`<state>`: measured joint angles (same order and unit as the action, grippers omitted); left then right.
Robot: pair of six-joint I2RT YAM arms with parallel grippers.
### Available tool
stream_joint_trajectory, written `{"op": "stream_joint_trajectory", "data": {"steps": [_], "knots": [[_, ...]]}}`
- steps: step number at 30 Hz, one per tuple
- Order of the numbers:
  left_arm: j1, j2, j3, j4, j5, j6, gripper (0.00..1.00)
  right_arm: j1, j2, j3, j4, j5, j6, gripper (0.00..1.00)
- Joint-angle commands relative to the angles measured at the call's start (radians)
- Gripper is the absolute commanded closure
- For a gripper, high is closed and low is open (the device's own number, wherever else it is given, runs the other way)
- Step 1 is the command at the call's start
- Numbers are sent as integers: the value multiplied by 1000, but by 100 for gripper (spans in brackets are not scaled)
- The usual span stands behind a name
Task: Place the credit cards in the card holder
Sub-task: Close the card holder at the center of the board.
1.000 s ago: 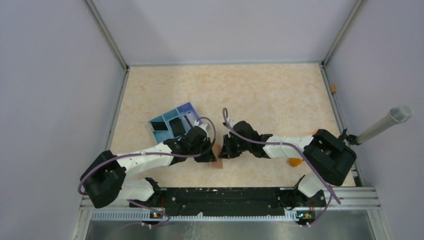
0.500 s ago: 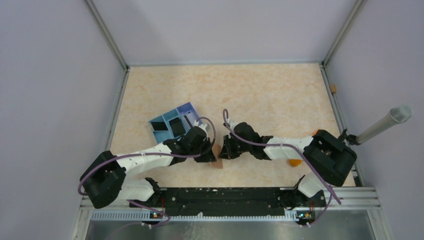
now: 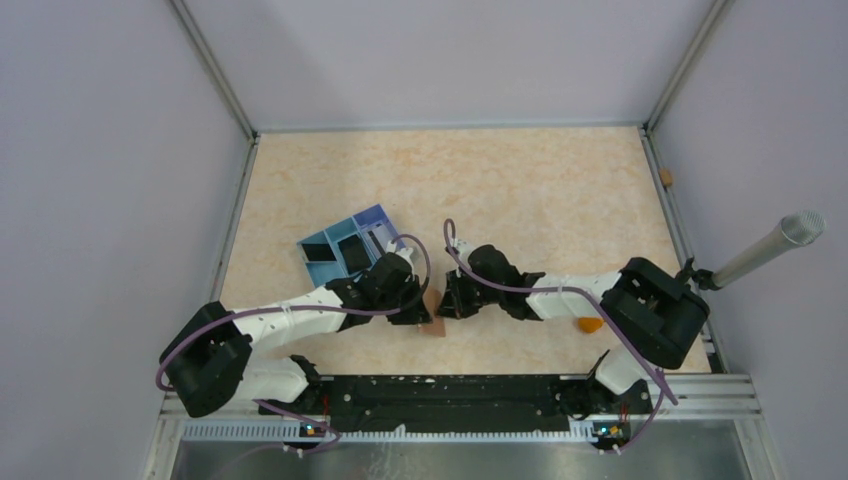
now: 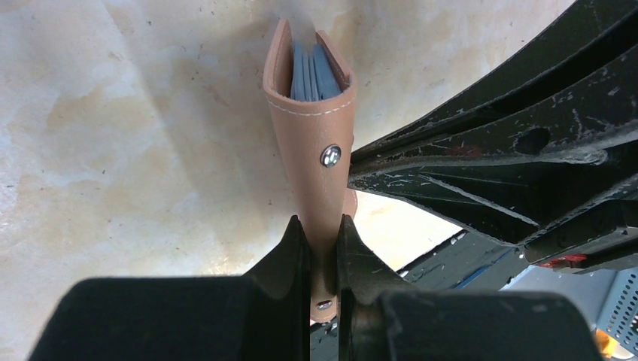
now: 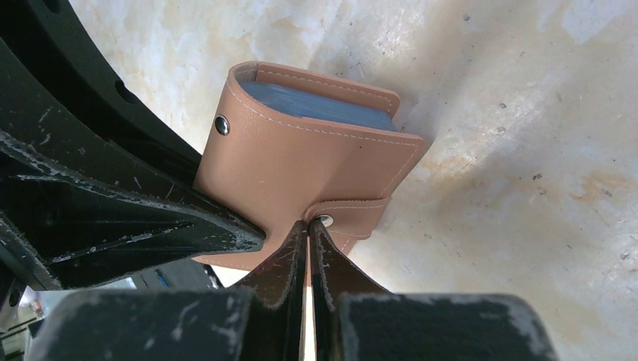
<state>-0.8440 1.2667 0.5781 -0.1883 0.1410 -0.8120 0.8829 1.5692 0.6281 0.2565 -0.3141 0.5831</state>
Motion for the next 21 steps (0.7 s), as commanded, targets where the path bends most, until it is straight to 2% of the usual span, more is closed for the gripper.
{"op": "stream_joint_trajectory", "data": {"steps": [1,6,8,9,12,13,15,19,21], "knots": [[-18,18,-25,8,65,40,100,-1,74,-19,61,77,-48,100],[-10,46,-29,7,28,31,100,-1,13,2,-36,91,-58,100],[-6,58,-26,6,22,30,94,0,-23,16,-114,110,-63,98],[-5,56,-24,4,12,31,89,-1,-43,21,-137,123,-64,91],[0,16,-20,-8,-25,40,61,-2,-119,25,-224,154,-69,65],[1,-7,-18,-16,-41,45,45,-4,-148,25,-246,165,-70,58],[3,-52,-7,-48,-71,65,30,-16,-201,27,-290,172,-75,46],[16,-160,21,-119,-130,109,6,-87,-290,32,-365,162,-82,31],[40,-218,30,-144,-163,131,1,-145,-327,33,-403,153,-90,24]]}}
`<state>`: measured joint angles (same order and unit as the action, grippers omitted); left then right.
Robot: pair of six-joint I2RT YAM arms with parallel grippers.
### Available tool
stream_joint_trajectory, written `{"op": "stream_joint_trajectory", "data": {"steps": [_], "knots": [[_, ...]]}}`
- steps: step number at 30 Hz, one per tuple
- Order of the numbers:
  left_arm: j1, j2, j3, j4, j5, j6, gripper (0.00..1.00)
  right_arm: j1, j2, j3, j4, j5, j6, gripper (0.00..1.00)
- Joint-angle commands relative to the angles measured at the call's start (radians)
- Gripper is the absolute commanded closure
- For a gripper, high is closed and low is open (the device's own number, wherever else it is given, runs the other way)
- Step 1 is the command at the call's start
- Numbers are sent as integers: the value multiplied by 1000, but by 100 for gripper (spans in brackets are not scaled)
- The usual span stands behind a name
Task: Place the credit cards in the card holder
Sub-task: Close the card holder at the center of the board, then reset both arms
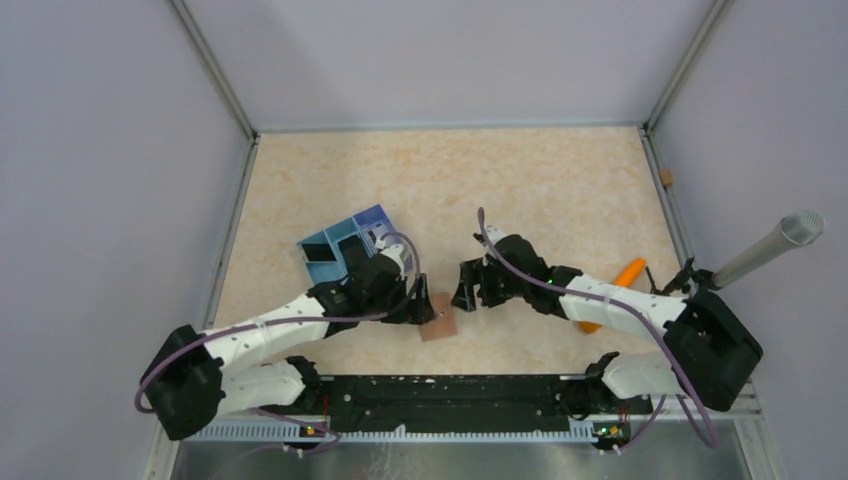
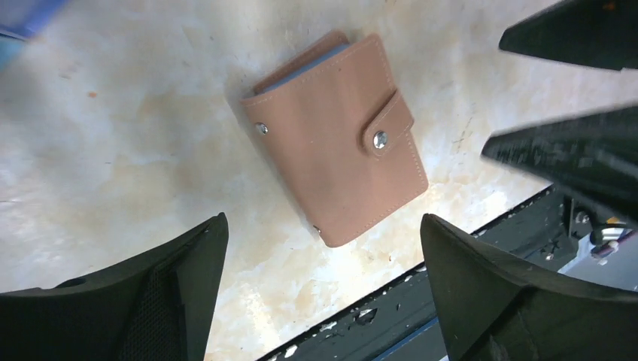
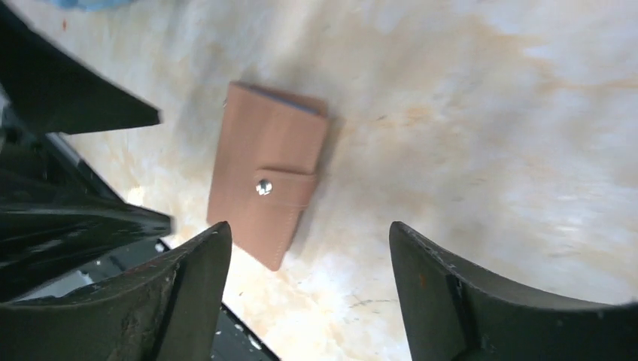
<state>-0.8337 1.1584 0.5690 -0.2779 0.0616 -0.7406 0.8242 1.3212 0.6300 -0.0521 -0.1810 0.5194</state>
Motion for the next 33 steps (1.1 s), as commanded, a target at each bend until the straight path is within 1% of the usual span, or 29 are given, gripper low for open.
{"op": "stream_joint_trajectory", "data": {"steps": [1,2,4,6,10,12,14,16,19,21,24,33], "knots": [[65,-149,47,-69,-87,72,1,-118,-104,33,-123,28,-32,23],[106,-175,53,-83,-77,83,1,-149,-125,36,-151,37,-38,22],[225,-224,68,-110,0,104,1,-217,-167,47,-214,76,-57,22],[342,-267,97,-153,6,133,1,-262,-213,69,-295,142,-74,22],[504,-323,197,-260,-104,232,1,-317,-307,119,-421,373,-92,21],[586,-343,233,-286,-152,262,1,-319,-364,137,-450,495,-97,21],[659,-375,249,-289,-200,280,1,-319,-431,144,-452,578,-97,20],[688,-427,242,-274,-270,298,1,-319,-500,134,-434,636,-100,20],[696,-507,220,-263,-332,317,1,-319,-607,109,-406,705,-114,19],[696,-555,200,-258,-352,317,1,-319,-657,92,-399,722,-119,19],[696,-582,186,-258,-361,313,1,-319,-715,67,-383,709,-135,19],[696,-580,196,-258,-351,313,1,-319,-737,57,-369,686,-144,18]]}}
